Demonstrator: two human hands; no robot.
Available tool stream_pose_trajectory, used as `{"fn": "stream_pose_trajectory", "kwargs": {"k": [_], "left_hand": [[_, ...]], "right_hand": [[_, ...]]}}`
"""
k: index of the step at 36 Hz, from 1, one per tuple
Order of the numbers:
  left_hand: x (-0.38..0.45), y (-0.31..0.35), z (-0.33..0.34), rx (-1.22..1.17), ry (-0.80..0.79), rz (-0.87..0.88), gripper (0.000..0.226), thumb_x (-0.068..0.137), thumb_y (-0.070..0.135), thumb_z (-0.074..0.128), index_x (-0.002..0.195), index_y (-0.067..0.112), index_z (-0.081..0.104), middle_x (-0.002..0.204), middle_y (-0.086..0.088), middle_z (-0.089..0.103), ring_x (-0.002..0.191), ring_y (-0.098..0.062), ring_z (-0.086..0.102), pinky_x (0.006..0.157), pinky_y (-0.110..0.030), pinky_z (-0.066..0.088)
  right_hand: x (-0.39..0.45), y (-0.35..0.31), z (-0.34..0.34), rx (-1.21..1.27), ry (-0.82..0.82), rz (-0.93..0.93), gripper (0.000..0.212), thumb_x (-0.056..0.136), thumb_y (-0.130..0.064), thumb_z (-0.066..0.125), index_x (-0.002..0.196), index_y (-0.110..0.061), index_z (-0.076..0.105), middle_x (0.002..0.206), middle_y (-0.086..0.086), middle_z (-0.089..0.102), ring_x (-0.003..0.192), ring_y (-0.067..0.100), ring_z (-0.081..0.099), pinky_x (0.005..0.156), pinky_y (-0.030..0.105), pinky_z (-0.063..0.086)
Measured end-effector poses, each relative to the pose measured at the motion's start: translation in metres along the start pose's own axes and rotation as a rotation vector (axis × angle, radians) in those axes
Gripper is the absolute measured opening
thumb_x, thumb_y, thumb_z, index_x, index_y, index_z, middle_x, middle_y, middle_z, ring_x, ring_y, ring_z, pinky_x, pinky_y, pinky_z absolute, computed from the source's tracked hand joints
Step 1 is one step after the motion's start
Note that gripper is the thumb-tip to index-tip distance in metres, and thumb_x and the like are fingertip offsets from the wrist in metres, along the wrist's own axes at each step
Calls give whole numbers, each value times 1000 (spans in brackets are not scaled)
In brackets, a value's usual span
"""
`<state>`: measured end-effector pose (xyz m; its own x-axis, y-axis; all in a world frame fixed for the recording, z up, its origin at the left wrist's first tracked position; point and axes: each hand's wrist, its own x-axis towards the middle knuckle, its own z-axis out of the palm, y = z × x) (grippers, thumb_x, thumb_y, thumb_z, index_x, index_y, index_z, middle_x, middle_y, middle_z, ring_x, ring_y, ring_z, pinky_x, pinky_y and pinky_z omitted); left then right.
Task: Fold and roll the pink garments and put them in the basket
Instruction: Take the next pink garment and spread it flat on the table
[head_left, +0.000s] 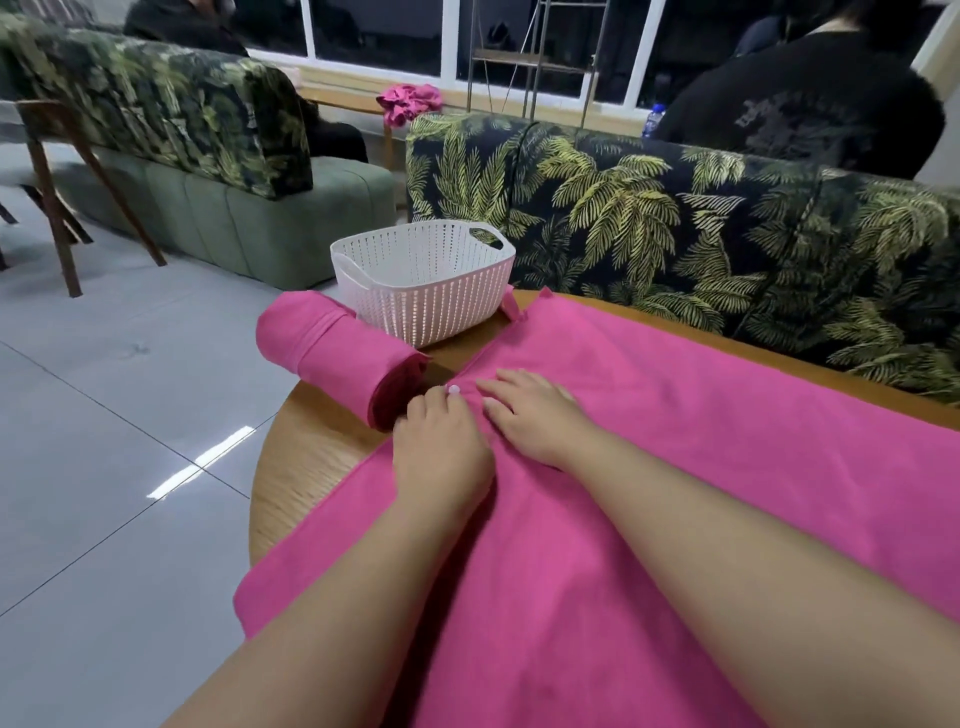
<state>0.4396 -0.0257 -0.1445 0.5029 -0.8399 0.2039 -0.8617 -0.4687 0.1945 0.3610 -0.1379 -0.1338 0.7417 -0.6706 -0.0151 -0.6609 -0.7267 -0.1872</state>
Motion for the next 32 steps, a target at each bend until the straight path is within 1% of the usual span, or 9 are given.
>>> {"fn": "stream_pose_trajectory", "kwargs": {"k": [4,7,10,13,16,19,22,25,32], "left_hand": [[4,-1,13,-39,96,4,57,76,25,31,113,-3,63,98,-17,64,83,-37,61,67,-44,51],[5,0,12,-39,49,-11,60,76,27,29,116,-3,63,105,-17,64,88,-37,62,71,-45,52],[3,0,9,-68,-10,-35,71,76,30,19,129,-1,55,123,-17,59,104,-36,58,85,-46,48],[3,0,9,-87,6,-42,67,78,30,22,125,-1,58,119,-17,61,100,-37,59,82,-46,49],[5,-1,10,-83,33,-40,61,76,28,28,117,-2,63,110,-16,65,90,-37,62,73,-45,52],[6,-1,9,-92,63,-37,56,74,27,33,110,-1,66,106,-16,67,85,-36,63,67,-44,53],[7,-1,8,-87,71,-37,54,74,28,34,107,1,67,103,-13,67,83,-35,63,65,-43,54],[6,-2,8,-79,65,-42,54,74,28,35,106,1,68,102,-12,67,82,-34,63,65,-43,54],[6,-1,8,-52,57,-55,46,73,28,38,106,11,66,103,-11,66,83,-34,61,66,-43,51]], "right_hand": [[30,5,-6,-42,-12,-4,45,103,-41,25,147,-35,33,157,-7,25,143,20,21,113,45,21],[51,9,-10,-79,-17,-21,44,104,-37,28,146,-34,35,156,-8,28,141,22,25,111,47,24],[73,15,-13,-51,18,-63,40,102,-24,35,139,-30,48,146,-6,44,129,26,37,107,46,34],[86,21,-17,-91,82,-114,36,96,-10,43,125,-22,61,126,1,59,117,27,48,96,43,45],[94,24,-23,-184,97,-138,28,96,-4,45,117,-12,60,122,7,56,115,29,49,93,37,42],[102,24,-26,-223,63,-178,23,93,1,48,113,-7,56,121,13,52,111,32,53,92,39,44],[108,24,-31,-239,-16,-175,20,92,0,49,112,-4,53,122,16,50,109,33,54,88,37,44],[109,21,-39,-253,-54,-182,19,95,-8,52,113,-1,53,122,18,51,109,32,53,83,33,40],[102,23,-46,-290,-19,-195,25,96,-10,52,120,0,50,129,16,47,115,30,51,86,33,37]]}}
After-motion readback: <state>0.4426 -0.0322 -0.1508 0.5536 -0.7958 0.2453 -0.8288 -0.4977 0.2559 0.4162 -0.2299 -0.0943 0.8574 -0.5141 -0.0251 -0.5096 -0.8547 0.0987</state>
